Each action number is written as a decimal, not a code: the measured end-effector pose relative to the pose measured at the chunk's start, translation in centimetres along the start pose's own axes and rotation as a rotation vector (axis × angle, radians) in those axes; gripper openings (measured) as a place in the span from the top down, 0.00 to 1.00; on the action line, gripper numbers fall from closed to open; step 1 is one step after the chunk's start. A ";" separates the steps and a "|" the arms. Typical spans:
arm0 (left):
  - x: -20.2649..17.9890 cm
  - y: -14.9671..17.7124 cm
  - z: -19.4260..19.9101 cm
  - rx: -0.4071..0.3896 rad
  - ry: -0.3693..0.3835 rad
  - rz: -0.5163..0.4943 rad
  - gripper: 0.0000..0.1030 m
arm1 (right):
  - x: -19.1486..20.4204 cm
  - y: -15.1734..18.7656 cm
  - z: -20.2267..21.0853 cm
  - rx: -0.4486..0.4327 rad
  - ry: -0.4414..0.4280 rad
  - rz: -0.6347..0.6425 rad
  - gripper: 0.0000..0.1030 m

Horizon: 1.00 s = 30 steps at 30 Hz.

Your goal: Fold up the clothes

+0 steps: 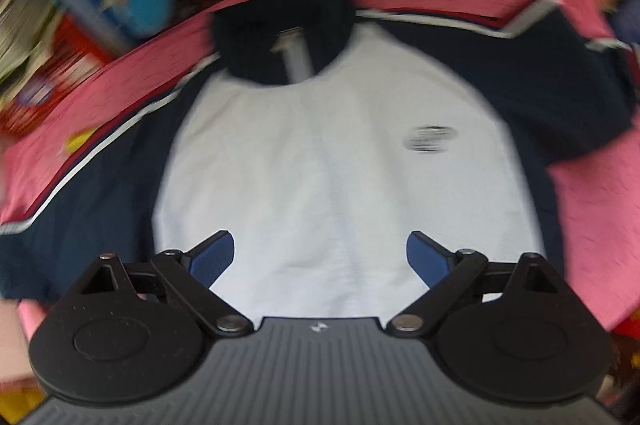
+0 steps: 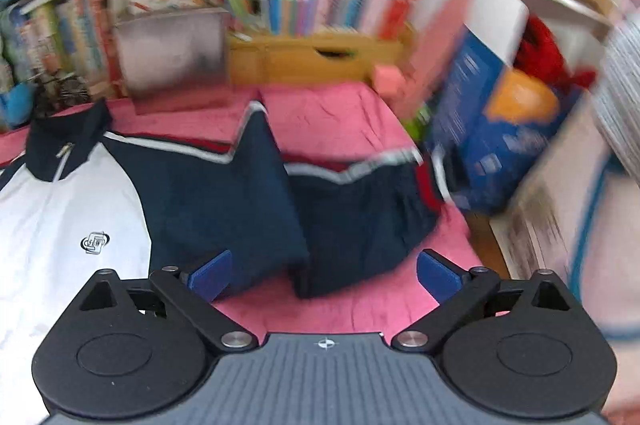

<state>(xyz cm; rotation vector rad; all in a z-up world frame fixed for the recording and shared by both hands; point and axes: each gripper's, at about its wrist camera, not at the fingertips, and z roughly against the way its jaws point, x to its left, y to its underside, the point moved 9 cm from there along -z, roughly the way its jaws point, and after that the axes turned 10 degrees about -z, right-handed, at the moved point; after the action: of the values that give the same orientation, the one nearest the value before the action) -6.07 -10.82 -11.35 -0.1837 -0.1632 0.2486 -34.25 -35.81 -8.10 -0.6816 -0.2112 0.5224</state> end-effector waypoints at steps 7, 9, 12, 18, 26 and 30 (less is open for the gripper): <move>7.9 5.9 -4.0 0.156 -0.136 0.208 0.08 | -8.2 -2.4 -9.3 -0.047 0.199 -0.272 0.22; 8.8 7.3 -4.7 0.190 -0.152 0.233 0.08 | -8.8 -2.8 -12.1 -0.043 0.201 -0.250 0.19; 8.7 8.4 -5.4 0.226 -0.158 0.227 0.08 | -9.0 -3.3 -14.2 -0.035 0.221 -0.235 0.84; 6.5 6.6 -5.8 0.208 -0.134 0.168 0.08 | -8.8 -6.9 -7.6 -0.339 0.503 0.150 0.85; 2.6 3.3 -7.7 0.184 -0.090 0.077 0.08 | -11.8 -5.9 -9.8 -0.307 0.713 0.526 0.20; 1.9 2.5 -7.9 0.169 -0.087 0.075 0.08 | -10.1 -4.9 -5.4 -0.436 0.753 0.376 0.04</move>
<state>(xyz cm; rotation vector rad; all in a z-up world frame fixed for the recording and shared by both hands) -3.34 -9.24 -19.28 -0.0115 -0.2211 0.3442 -39.06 -47.23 -9.27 -1.3088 0.5364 0.5463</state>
